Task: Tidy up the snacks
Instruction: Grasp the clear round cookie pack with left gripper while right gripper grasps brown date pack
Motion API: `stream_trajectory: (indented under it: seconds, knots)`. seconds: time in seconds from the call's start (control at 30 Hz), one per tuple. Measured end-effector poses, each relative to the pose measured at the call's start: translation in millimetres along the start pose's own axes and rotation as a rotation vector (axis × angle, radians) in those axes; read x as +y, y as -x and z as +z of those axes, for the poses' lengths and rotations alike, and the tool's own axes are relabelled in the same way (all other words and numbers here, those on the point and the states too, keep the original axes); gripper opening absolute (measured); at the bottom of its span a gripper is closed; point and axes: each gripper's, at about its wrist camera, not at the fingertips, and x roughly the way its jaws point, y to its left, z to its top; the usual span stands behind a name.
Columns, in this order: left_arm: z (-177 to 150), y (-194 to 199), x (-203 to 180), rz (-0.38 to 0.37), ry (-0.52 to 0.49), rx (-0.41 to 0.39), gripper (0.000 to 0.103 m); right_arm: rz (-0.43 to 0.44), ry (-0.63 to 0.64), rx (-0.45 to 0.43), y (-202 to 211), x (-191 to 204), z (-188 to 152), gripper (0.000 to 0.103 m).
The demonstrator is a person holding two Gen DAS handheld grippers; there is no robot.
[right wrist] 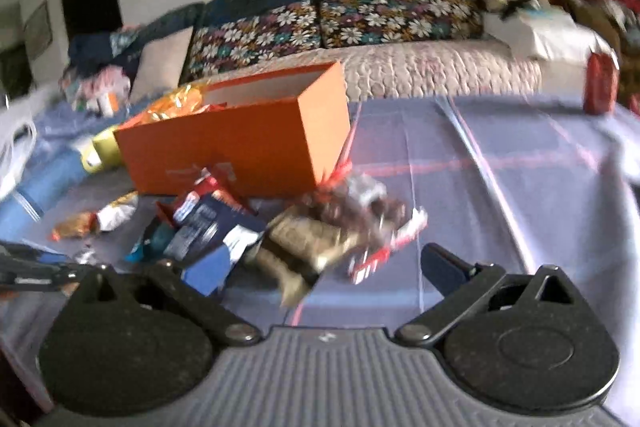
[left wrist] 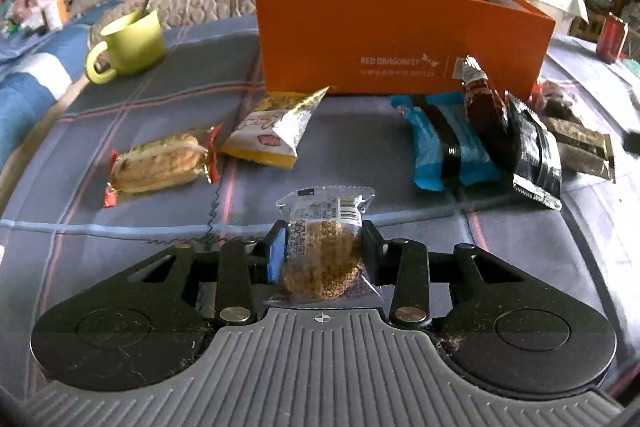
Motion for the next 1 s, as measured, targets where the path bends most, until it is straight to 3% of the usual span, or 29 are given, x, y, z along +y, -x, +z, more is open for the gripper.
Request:
stream_trajectory:
  seconds: [0.13,0.27,0.37,0.43,1.0]
  knots:
    - [0.3,-2.3,6.2,-0.017,0.038,0.013,0.005,-0.012,0.064,0.081,-50.3,-10.2,28.5,0.1]
    - [-0.5,-4.9,7.2,-0.01,0.033,0.017,0.011,-0.013,0.135,0.166,-93.9,-10.4,27.2,0.1]
    - [0.9,-6.4,5.7,0.0,0.015,0.015,0.014,-0.015,0.065,0.179,-102.8,-16.0,23.1,0.097]
    - [0.2,-7.6,5.9,0.002,0.02,0.009,0.017,-0.04,0.117,0.165,-95.9,-8.1,23.5,0.06]
    - [-36.4,24.5,-6.1,-0.033,-0.025,-0.012,0.026,-0.11,0.028,0.101,2.7,6.3,-44.4,0.064]
